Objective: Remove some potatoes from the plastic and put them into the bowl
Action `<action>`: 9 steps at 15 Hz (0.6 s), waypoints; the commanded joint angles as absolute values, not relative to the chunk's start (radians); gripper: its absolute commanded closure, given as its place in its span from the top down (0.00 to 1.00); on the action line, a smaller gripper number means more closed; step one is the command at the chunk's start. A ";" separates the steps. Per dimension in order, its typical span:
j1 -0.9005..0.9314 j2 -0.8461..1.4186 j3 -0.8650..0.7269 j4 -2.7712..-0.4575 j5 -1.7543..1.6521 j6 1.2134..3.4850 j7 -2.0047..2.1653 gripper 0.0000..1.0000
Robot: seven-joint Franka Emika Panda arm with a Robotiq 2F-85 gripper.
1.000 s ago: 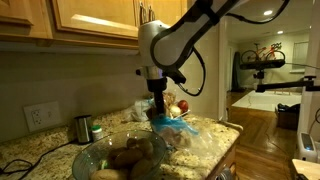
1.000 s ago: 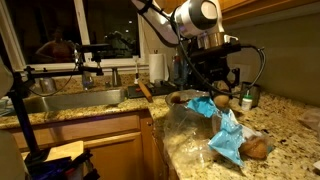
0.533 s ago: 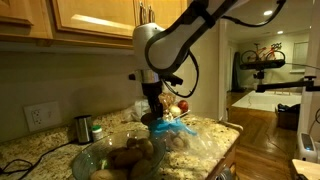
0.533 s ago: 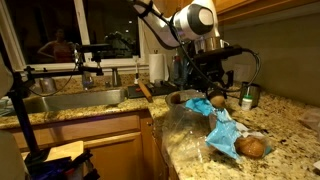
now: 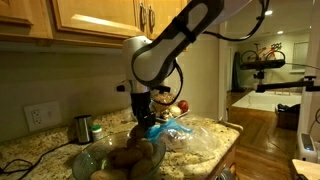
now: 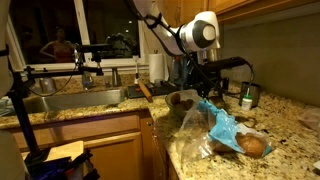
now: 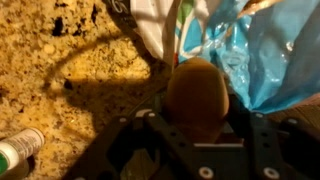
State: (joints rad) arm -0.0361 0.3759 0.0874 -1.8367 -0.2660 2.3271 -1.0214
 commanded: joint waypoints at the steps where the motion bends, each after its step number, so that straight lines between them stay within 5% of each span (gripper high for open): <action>1: -0.053 0.406 0.108 -1.791 -0.227 2.332 -1.169 0.39; 5: -0.053 0.417 0.106 -1.771 -0.206 2.318 -1.268 0.39; 6: -0.053 0.418 0.105 -1.769 -0.199 2.312 -1.282 0.89; 9: -0.052 0.421 0.107 -1.763 -0.171 2.304 -1.319 0.98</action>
